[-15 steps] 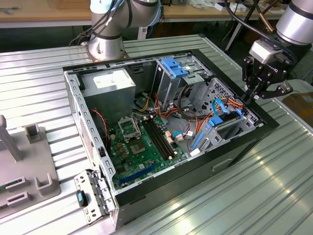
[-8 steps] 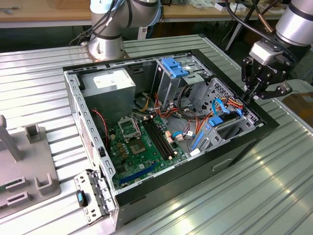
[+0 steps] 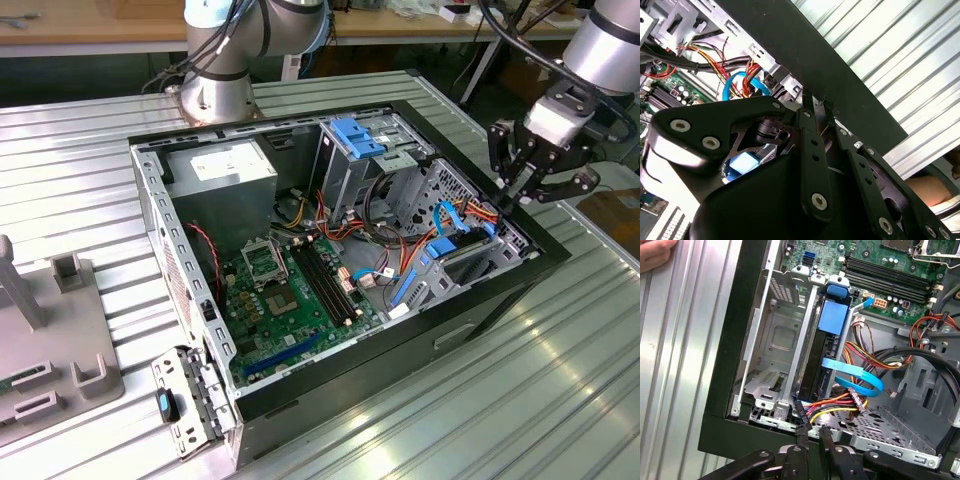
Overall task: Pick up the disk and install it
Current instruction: 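Insert the second disk wire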
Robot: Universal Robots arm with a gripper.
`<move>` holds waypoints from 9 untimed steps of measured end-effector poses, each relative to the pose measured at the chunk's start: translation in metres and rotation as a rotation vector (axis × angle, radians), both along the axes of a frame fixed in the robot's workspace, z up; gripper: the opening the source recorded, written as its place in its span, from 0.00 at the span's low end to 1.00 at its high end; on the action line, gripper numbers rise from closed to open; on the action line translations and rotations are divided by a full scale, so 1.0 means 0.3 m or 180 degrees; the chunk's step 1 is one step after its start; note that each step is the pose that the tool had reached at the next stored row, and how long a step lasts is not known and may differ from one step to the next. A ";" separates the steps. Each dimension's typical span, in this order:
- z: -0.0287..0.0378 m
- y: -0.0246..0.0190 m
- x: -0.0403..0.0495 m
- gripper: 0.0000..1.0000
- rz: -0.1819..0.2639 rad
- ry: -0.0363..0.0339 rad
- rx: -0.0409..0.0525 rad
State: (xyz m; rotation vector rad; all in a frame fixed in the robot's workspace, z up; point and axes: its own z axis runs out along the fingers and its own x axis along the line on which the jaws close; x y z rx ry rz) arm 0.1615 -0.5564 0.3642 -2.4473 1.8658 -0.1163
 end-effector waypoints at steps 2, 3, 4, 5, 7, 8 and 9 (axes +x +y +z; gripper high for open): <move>0.000 -0.001 -0.001 0.24 0.0036 0.0000 -0.0026; 0.000 -0.002 -0.001 0.24 0.0075 0.0000 -0.0042; 0.000 -0.003 -0.003 0.24 0.0101 0.0001 -0.0051; -0.001 -0.004 -0.004 0.24 0.0128 0.0002 -0.0057; -0.004 -0.004 -0.006 0.24 0.0168 0.0008 -0.0064; -0.010 -0.004 -0.007 0.24 0.0206 0.0012 -0.0067; -0.018 -0.004 -0.007 0.24 0.0246 0.0012 -0.0068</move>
